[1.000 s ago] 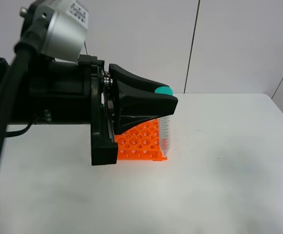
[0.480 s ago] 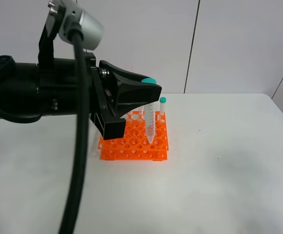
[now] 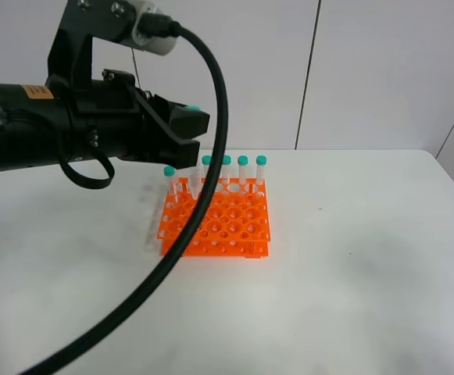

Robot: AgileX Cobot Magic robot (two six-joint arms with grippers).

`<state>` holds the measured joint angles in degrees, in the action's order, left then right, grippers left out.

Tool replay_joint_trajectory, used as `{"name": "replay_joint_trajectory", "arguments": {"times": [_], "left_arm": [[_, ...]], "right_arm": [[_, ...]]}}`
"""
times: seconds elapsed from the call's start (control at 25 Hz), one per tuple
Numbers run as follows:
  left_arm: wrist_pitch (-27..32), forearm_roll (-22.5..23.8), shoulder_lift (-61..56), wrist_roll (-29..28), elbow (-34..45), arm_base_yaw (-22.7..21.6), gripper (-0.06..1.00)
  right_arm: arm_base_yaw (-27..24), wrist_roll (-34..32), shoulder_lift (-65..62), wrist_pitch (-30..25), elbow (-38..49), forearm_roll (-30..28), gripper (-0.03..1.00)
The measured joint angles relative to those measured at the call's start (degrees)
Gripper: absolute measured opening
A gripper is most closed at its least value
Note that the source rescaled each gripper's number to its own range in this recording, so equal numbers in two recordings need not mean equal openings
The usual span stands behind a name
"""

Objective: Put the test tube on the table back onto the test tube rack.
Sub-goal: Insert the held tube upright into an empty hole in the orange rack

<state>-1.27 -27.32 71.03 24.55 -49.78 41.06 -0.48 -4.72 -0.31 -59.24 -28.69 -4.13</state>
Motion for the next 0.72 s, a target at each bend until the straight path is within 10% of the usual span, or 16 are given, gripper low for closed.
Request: {"name": "replay_joint_trajectory", "arguments": {"times": [0.24,0.72], "left_arm": [[-5.3,24.1,0.8,-22.9,0.6,-1.3,0.0],[-17.6,26.7,12.5,-26.8,0.9,-5.6,0.0]], "right_arm": [[0.0,0.0,0.0,0.0,0.0,0.0,1.0],[0.0,0.0,0.0,0.0,0.1,0.0,1.0]]}}
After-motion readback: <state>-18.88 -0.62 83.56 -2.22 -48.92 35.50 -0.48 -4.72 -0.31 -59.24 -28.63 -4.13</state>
